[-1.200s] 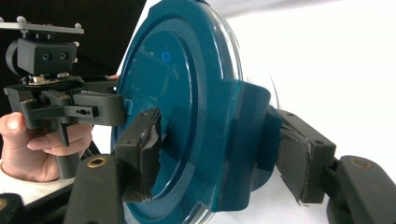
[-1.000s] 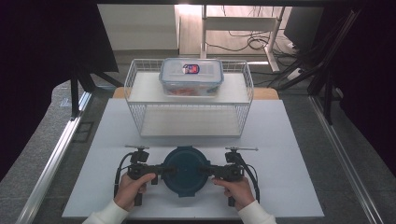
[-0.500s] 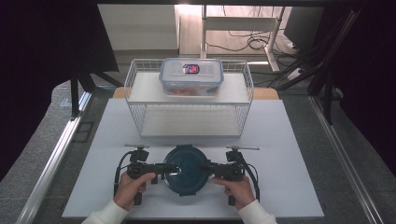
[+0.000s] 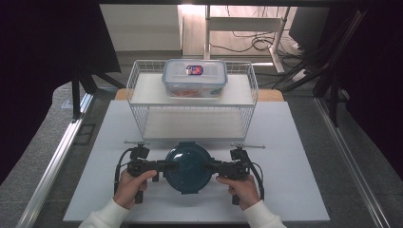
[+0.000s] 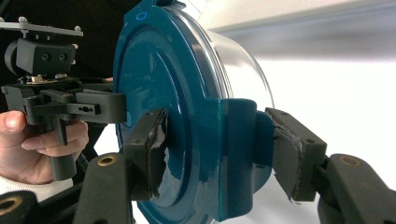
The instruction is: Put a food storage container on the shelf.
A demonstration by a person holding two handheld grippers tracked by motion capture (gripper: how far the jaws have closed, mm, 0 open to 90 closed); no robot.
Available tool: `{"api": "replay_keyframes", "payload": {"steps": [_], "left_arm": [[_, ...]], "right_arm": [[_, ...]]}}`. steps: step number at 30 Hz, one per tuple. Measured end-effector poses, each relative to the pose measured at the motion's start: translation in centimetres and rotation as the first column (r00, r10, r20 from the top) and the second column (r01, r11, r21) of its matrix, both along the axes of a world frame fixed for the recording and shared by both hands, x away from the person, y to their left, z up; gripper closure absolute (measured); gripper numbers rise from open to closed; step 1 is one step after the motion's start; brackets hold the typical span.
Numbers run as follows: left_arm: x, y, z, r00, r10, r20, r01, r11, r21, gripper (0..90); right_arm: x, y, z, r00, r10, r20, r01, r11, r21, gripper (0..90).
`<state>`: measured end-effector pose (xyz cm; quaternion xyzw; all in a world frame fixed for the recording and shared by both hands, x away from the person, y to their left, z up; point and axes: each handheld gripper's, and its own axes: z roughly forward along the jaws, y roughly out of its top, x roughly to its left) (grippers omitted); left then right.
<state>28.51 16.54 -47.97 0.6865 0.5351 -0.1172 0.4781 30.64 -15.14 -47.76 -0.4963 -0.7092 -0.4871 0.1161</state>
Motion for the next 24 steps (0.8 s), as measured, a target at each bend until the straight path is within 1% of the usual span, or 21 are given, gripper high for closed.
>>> {"api": "replay_keyframes", "payload": {"steps": [3,5,7,9,12,13,17,21,24], "left_arm": [[0.2,0.0,0.9,0.9999,-0.001,0.016,0.001,1.0,-0.002,37.7],[0.4,0.0,1.8,0.9995,-0.002,0.031,0.002,1.0,-0.001,37.7],[0.5,0.1,2.6,0.999,-0.003,0.045,0.003,1.0,-0.002,37.7],[0.7,0.1,3.7,0.9978,-0.002,0.066,0.002,1.0,-0.005,37.7],[1.0,0.2,5.1,0.9961,0.001,0.089,0.0,1.0,-0.004,37.8],[1.1,0.3,5.8,0.9954,0.0,0.096,0.0,1.0,-0.004,37.8],[1.7,0.4,7.5,0.9929,0.001,0.119,-0.001,1.0,-0.003,37.8],[2.0,0.4,8.8,0.9911,0.003,0.133,-0.003,1.0,-0.002,37.8],[2.2,0.5,9.5,0.9897,0.006,0.143,-0.006,1.0,-0.001,37.9]], "right_arm": [[0.1,0.0,0.8,0.9999,-0.003,0.017,0.003,1.0,0.003,41.1],[0.2,0.0,1.6,0.9995,-0.003,0.031,0.003,1.0,0.003,41.1],[0.4,0.0,2.6,0.999,-0.004,0.044,0.004,1.0,0.0,41.1],[0.5,0.1,3.6,0.9978,0.001,0.067,0.0,1.0,-0.003,41.2],[0.8,0.1,5.2,0.9957,0.003,0.092,-0.002,1.0,-0.002,41.2],[0.9,0.2,5.5,0.9954,0.001,0.096,-0.001,1.0,-0.003,41.2],[1.4,0.3,7.4,0.9927,0.0,0.12,0.0,1.0,0.001,41.2],[1.9,0.4,8.8,0.9902,0.004,0.14,-0.004,1.0,0.0,41.2],[2.2,0.5,9.6,0.9901,0.004,0.14,-0.005,1.0,0.003,41.3]]}}
